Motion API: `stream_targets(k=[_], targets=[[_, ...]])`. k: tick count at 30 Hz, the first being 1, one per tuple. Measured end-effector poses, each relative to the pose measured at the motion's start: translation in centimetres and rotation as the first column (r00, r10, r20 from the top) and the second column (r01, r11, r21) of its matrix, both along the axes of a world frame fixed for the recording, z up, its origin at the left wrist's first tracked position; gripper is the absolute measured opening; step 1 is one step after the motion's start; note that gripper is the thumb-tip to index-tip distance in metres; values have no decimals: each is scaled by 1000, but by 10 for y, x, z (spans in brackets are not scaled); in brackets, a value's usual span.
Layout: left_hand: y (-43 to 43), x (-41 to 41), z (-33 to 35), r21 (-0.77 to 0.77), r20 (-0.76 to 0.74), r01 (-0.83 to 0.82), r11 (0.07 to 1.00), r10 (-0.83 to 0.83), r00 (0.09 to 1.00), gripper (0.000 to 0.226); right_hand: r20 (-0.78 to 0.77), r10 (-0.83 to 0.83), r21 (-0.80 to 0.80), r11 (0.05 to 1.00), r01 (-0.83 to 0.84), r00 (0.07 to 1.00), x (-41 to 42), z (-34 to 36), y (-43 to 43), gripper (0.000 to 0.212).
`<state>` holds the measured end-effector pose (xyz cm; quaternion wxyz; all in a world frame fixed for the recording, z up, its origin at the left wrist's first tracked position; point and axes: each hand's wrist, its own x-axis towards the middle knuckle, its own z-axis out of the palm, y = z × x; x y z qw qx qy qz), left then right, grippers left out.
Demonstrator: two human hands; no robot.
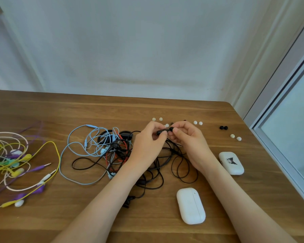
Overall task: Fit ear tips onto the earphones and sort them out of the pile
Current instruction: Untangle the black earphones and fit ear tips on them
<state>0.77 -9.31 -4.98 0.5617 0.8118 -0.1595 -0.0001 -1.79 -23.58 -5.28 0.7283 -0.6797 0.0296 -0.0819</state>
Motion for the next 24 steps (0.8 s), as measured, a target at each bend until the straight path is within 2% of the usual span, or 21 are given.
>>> stream_targets(k=[6, 11, 14, 24], targets=[[1, -1, 3, 8, -37, -14, 1000, 14, 999, 16, -34, 101, 158, 983, -94, 994, 1, 1, -1, 13], [1, -2, 3, 17, -54, 14, 1000, -13, 998, 20, -86, 128, 242, 965, -103, 988, 2, 0, -4, 10], [1, -2, 3, -33, -89, 26, 999, -29, 996, 20, -101, 130, 286, 953, -97, 986, 3, 0, -4, 10], [1, -3, 5, -84, -116, 70, 994, -79, 990, 18, -143, 239, 290, 938, -190, 960, 4, 2, -10, 16]])
